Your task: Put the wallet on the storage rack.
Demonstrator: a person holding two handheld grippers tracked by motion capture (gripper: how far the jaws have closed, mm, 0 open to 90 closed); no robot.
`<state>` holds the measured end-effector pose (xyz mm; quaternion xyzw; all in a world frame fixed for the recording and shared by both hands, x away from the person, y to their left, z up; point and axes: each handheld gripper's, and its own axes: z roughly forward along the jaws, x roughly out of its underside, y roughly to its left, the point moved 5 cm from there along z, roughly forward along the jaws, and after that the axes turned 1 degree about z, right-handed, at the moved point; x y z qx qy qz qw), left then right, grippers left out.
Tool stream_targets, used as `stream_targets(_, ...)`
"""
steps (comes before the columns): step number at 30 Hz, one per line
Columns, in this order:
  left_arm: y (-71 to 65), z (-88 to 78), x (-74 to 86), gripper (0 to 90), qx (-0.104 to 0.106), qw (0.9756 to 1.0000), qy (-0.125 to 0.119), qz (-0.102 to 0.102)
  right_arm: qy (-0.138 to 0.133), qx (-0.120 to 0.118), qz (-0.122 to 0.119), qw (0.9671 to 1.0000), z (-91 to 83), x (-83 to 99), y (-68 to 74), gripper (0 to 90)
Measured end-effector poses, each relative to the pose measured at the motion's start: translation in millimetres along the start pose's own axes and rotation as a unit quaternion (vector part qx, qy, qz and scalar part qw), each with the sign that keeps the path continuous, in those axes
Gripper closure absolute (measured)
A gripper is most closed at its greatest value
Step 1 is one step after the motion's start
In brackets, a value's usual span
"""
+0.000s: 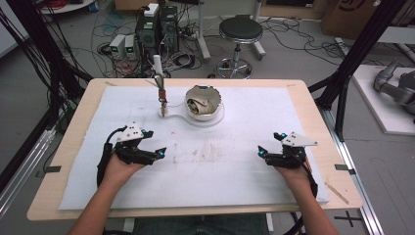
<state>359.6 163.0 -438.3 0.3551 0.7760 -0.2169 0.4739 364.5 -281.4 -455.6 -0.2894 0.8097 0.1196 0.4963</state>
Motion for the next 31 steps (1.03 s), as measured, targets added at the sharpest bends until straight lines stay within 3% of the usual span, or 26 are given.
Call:
stream_targets(11, 0.4, -4.3, 1.9, 17.9, 0.008, 0.9999, -0.007, 0.0, 0.006, 0.0, -0.012, 0.9999, 0.4, 0.1, 3.3, 20.5)
stream_targets(20, 3.0, -10.6, 5.2, 17.9, -0.001, 1.0, -0.008, -0.005, 0.008, -0.001, -0.013, 0.9999, 3.3, -0.6, 3.5, 20.4)
stream_targets(31, 3.9, -6.1, 5.8, 17.9, 0.005, 1.0, -0.003, -0.004, 0.011, 0.002, -0.015, 0.9998, 3.0, 0.7, 2.6, 20.4)
